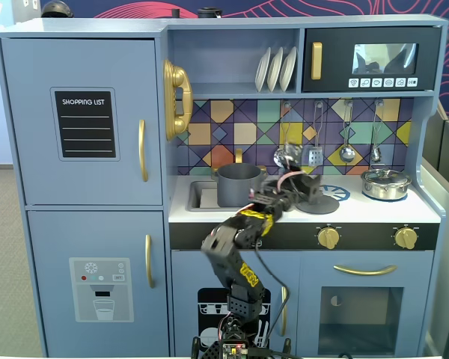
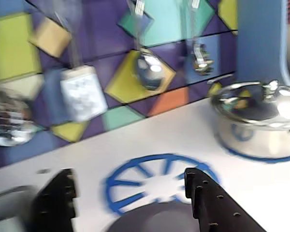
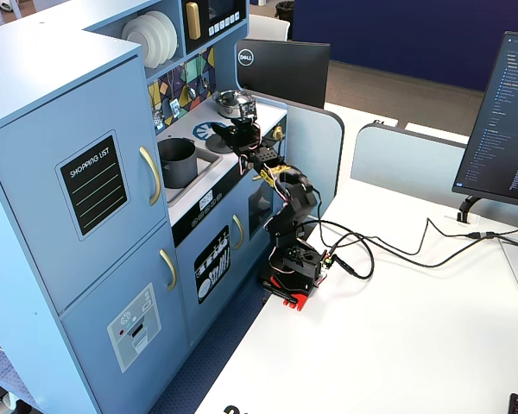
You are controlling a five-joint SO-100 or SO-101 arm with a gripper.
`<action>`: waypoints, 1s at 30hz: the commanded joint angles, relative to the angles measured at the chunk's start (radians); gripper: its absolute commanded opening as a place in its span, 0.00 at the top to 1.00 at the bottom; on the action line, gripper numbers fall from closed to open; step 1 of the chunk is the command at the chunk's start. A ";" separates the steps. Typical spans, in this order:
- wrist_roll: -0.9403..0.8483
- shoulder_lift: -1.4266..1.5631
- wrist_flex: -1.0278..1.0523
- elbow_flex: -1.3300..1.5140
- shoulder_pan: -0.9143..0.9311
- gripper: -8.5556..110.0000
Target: Take off the lid from the gray recipient and place it on the counter
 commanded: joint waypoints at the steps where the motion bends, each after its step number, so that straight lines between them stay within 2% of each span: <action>1: 0.049 0.318 0.468 -0.130 -0.095 0.84; 4: 0.057 0.454 0.810 -0.210 -0.236 0.93; 5: 0.060 0.486 0.882 -0.218 -0.290 0.93; 10: -0.003 0.600 1.057 -0.074 -0.431 0.93; 12: 0.078 0.650 1.081 0.029 -0.466 0.93; 15: 0.106 0.709 1.089 0.198 -0.482 0.93; 18: 0.035 0.747 1.129 0.350 -0.499 0.93; 23: 0.074 0.819 1.180 0.568 -0.543 0.93; 30: -0.037 0.822 1.132 0.830 -0.528 0.93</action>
